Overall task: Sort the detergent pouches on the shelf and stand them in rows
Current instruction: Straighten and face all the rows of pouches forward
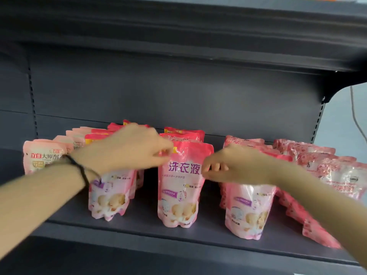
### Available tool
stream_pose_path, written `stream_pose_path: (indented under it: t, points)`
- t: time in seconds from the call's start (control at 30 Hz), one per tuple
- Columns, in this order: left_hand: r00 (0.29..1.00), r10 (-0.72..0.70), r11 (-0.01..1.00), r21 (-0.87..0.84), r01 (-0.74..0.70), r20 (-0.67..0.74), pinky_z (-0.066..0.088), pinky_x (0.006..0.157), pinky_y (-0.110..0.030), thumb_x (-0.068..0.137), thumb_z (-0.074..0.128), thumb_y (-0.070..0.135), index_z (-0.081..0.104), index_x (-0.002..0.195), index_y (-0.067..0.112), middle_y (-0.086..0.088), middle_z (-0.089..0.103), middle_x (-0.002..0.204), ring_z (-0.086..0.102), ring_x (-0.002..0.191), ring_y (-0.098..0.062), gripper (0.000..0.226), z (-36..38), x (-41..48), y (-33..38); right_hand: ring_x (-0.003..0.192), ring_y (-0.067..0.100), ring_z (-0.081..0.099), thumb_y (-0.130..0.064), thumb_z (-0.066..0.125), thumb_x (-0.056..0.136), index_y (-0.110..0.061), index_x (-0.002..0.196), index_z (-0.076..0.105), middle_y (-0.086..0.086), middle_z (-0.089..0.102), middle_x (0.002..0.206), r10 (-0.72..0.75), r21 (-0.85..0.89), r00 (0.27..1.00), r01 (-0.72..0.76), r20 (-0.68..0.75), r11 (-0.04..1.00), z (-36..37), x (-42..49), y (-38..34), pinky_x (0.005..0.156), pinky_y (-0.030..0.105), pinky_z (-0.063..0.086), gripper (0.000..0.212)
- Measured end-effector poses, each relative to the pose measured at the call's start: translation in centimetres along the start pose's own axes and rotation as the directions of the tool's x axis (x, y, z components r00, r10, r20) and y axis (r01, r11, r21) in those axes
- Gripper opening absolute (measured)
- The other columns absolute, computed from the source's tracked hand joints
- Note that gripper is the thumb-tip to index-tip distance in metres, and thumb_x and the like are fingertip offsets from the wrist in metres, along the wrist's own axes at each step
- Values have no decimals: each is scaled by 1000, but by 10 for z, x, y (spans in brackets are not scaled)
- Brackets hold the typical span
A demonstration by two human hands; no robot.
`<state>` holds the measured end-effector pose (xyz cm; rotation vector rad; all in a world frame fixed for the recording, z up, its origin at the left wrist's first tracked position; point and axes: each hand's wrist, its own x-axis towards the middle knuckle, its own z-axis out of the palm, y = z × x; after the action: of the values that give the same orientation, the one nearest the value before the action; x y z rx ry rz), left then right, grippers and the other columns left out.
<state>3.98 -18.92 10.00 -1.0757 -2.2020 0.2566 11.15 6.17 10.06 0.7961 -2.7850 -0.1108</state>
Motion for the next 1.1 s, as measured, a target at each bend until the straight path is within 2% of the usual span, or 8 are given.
stream_pose_path:
  t: [0.13, 0.37, 0.63, 0.8, 0.9, 0.97, 1.03, 1.1]
  points:
    - [998, -15, 999, -43, 18, 61, 34, 54, -20, 86, 37, 56, 56, 95, 43, 21, 62, 78, 58, 73, -1, 25, -30, 36, -31, 64, -4, 63, -49, 47, 84, -31, 87, 68, -21, 65, 69, 20, -3, 1000, -20, 9, 1000, -46, 21, 28, 66, 20, 52, 27]
    - [989, -40, 977, -204, 69, 143, 34, 59, -19, 91, 50, 50, 58, 103, 46, 24, 59, 93, 50, 80, 12, 15, 1, 69, -51, 63, -2, 65, -38, 56, 89, -31, 89, 70, -15, 70, 75, 102, 53, 995, -101, -17, 993, -40, 63, 62, 76, 25, 54, 16]
    - [970, 27, 873, -479, 96, 243, 45, 64, -23, 87, 64, 43, 70, 91, 38, 25, 66, 79, 58, 76, 8, 8, 40, 77, -64, 76, 12, 69, -13, 57, 86, -24, 74, 68, -1, 73, 80, 119, 13, 979, -123, 168, 992, -13, 88, 72, 79, 35, 57, 20]
    - [953, 37, 926, -368, 80, 300, 37, 60, -24, 91, 59, 39, 58, 76, 45, 32, 63, 77, 54, 77, 13, 16, 39, 86, -64, 70, 4, 67, -19, 61, 90, -18, 71, 67, -2, 71, 71, 124, -75, 983, -114, 136, 991, -15, 96, 75, 73, 28, 53, 20]
    - [984, -73, 891, -432, 138, 164, 44, 70, -28, 92, 58, 35, 58, 80, 43, 23, 65, 82, 57, 81, 8, 15, 39, 88, -70, 64, -4, 63, -27, 63, 91, -25, 79, 71, -6, 73, 73, 196, 43, 980, -198, 41, 979, -30, 98, 85, 66, 13, 47, 15]
    - [976, -216, 783, -596, 176, 5, 47, 79, -27, 94, 57, 25, 61, 85, 32, 14, 65, 88, 62, 87, -6, 12, 35, 94, -75, 67, 2, 63, -25, 63, 92, -25, 78, 69, -4, 72, 81, 322, 360, 941, -265, -107, 894, -41, 98, 95, 68, 15, 50, 15]
    - [911, -404, 564, -808, 173, -86, 50, 83, -29, 97, 52, 20, 61, 88, 24, 7, 64, 89, 61, 86, -11, 14, 28, 105, -75, 76, 12, 66, -17, 61, 94, -15, 84, 66, 2, 71, 88, 465, 784, 867, -158, -182, 601, -49, 102, 96, 77, 26, 58, 12]
    - [830, -554, 284, -953, 109, -71, 53, 86, -36, 100, 46, 20, 60, 90, 21, 3, 63, 88, 60, 83, -11, 18, 20, 121, -66, 75, 17, 68, -14, 56, 96, -12, 84, 62, 4, 70, 86, 565, 937, 787, 44, -246, 347, -55, 112, 91, 73, 31, 60, 14]
